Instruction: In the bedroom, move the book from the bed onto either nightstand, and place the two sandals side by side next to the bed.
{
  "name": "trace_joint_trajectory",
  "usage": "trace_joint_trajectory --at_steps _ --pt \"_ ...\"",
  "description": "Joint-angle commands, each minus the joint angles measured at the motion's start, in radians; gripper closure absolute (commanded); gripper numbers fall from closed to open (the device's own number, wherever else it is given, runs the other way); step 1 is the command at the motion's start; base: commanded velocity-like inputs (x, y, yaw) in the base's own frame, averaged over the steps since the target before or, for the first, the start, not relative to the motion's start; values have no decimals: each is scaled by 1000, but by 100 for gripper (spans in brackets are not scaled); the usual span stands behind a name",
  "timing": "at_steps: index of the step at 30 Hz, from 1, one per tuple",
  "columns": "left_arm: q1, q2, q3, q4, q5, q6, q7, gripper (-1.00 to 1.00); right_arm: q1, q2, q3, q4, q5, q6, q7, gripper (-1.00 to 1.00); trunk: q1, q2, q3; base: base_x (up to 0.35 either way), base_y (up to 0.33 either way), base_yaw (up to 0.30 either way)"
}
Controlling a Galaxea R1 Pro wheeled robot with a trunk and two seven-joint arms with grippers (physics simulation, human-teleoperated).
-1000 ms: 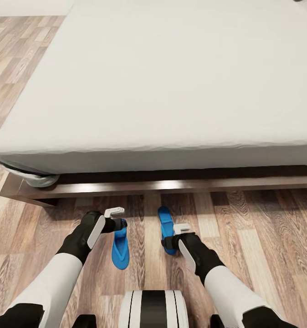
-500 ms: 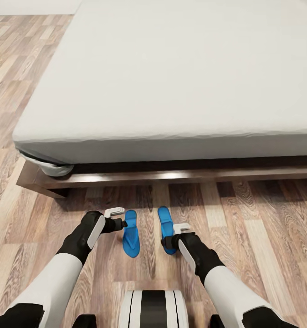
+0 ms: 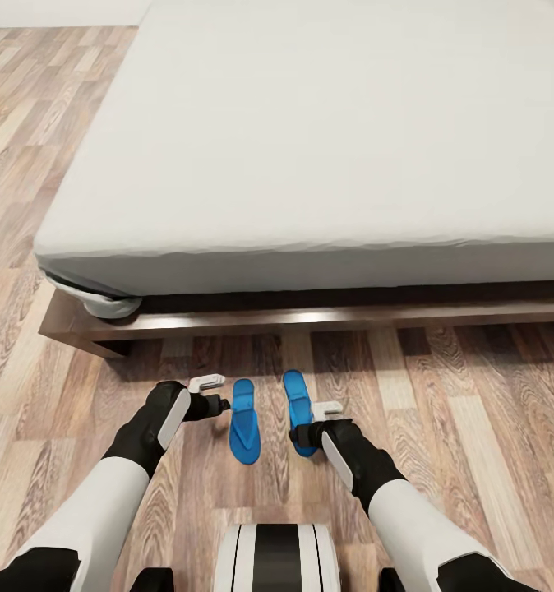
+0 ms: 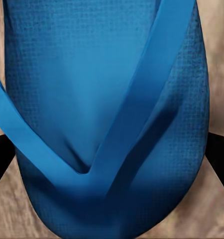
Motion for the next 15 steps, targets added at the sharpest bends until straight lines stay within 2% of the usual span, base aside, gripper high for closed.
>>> trace_joint_trajectory --at_steps 1,9,15 --pt "0 0 -2 -1 11 4 9 -100 0 0 1 -1 -9 4 -2 100 0 0 -1 0 241 0" --pt "0 0 -2 -1 13 4 10 -100 0 0 2 -1 -9 4 1 100 0 0 -1 0 151 0" --pt "0 0 -3 -2 13 4 11 -100 0 0 4 1 -10 4 0 100 0 0 -1 0 16 0"
